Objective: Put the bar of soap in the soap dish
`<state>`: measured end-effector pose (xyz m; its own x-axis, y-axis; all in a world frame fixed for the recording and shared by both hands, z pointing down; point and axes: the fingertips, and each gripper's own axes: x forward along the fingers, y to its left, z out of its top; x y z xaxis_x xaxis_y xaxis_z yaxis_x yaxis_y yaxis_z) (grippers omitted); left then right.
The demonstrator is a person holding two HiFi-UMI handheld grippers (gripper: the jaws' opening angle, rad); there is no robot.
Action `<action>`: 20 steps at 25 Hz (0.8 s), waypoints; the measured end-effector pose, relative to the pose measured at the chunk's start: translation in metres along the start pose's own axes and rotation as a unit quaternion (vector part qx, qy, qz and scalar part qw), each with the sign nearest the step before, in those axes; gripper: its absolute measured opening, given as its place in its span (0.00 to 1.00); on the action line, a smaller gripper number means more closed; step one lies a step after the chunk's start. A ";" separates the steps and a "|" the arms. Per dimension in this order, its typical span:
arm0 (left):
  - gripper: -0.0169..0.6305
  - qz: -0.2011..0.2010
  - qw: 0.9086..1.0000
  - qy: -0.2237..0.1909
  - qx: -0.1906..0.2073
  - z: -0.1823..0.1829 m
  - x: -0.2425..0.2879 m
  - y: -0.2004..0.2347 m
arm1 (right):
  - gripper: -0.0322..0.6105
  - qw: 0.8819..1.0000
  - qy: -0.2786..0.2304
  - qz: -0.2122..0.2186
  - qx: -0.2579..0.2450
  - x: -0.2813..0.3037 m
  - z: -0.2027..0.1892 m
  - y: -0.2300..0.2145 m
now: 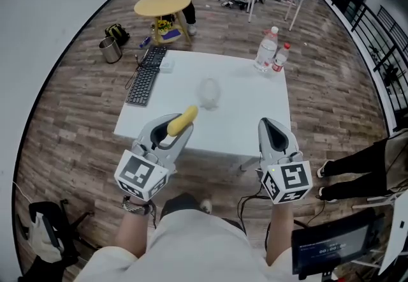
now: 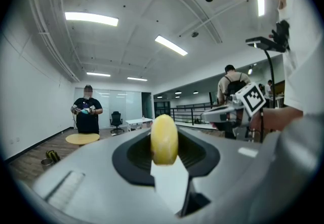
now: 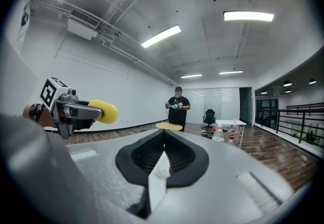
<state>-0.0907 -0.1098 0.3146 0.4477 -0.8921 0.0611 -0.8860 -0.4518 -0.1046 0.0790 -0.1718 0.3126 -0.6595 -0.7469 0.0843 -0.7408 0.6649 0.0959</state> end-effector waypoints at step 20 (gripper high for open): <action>0.22 -0.004 1.000 0.008 -0.002 -0.008 0.033 0.031 | 0.05 1.000 0.015 0.002 0.009 0.042 -0.011 -0.016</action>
<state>-0.1046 -0.1531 0.3208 0.4528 -0.8881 0.0786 -0.8828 -0.4589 -0.1003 0.0642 -0.2136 0.3252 -0.6587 -0.7436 0.1149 -0.7403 0.6678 0.0781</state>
